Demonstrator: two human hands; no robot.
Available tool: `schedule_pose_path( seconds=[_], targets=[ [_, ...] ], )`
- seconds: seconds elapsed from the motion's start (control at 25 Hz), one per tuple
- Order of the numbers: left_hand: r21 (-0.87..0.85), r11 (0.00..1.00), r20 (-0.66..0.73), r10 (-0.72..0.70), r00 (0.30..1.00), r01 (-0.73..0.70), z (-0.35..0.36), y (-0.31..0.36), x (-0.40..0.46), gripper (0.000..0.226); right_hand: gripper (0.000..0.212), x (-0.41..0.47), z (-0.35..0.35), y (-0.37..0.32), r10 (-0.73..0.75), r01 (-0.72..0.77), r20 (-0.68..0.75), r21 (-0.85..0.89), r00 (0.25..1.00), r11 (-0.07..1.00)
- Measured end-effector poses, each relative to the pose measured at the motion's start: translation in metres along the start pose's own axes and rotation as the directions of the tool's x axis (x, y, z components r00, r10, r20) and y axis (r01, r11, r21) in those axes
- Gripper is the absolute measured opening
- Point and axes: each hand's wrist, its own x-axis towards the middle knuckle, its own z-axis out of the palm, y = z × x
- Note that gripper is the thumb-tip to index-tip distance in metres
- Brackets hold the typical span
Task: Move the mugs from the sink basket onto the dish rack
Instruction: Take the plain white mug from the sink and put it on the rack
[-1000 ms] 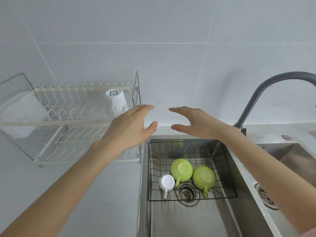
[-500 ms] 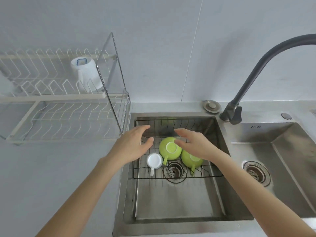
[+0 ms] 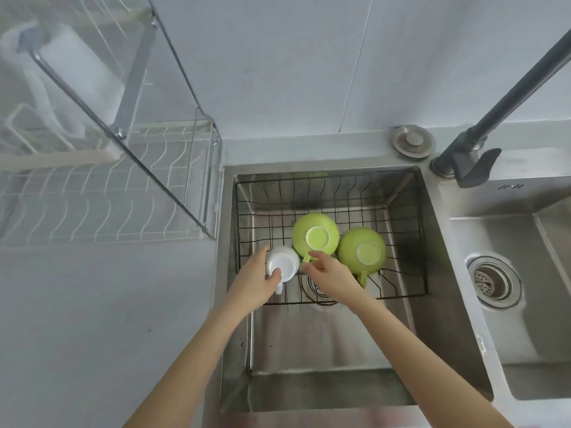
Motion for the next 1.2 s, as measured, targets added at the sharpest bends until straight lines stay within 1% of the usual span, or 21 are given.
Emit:
schedule_pose_path(
  seconds=[0.12,0.24,0.4,0.6,0.8,0.96,1.08,1.2],
  targets=[
    [-0.042,0.999,0.0,-0.029,1.0,0.029,0.02,-0.012,0.021,0.052,0.055,0.015,0.016,0.002,0.078,-0.079,0.017,0.085,0.997,0.993],
    [-0.053,0.997,0.006,-0.062,0.998,0.062,0.034,-0.027,0.039,0.047,0.052,0.029,0.032,0.007,0.117,-0.12,0.033,0.141,0.993,0.983],
    [-0.08,0.99,0.005,-0.119,0.993,0.119,0.044,-0.038,0.056,0.043,0.051,0.048,0.047,0.017,0.115,-0.12,0.044,0.124,0.992,0.985],
    [-0.079,0.991,-0.019,-0.113,0.993,0.111,0.05,-0.043,0.062,0.038,0.053,0.058,0.047,0.015,0.129,-0.133,0.04,0.127,0.991,0.983],
    [-0.077,0.989,-0.055,-0.133,0.99,0.128,0.051,-0.043,0.059,0.036,0.049,0.058,0.05,0.019,0.114,-0.112,-0.003,0.161,0.993,0.981],
    [-0.109,0.99,-0.105,-0.099,0.99,0.087,0.05,-0.04,0.048,0.031,0.044,0.048,0.048,0.017,0.092,-0.086,-0.037,0.157,0.995,0.984],
    [-0.173,0.982,-0.139,-0.095,0.986,0.071,0.045,-0.037,0.033,0.025,0.041,0.033,0.043,0.014,0.074,-0.066,-0.048,0.148,0.996,0.987],
    [-0.221,0.975,-0.202,-0.036,0.979,-0.009,0.038,-0.031,0.013,0.026,0.032,0.013,0.039,0.009,0.03,-0.017,-0.081,0.157,0.996,0.987]
  ],
)
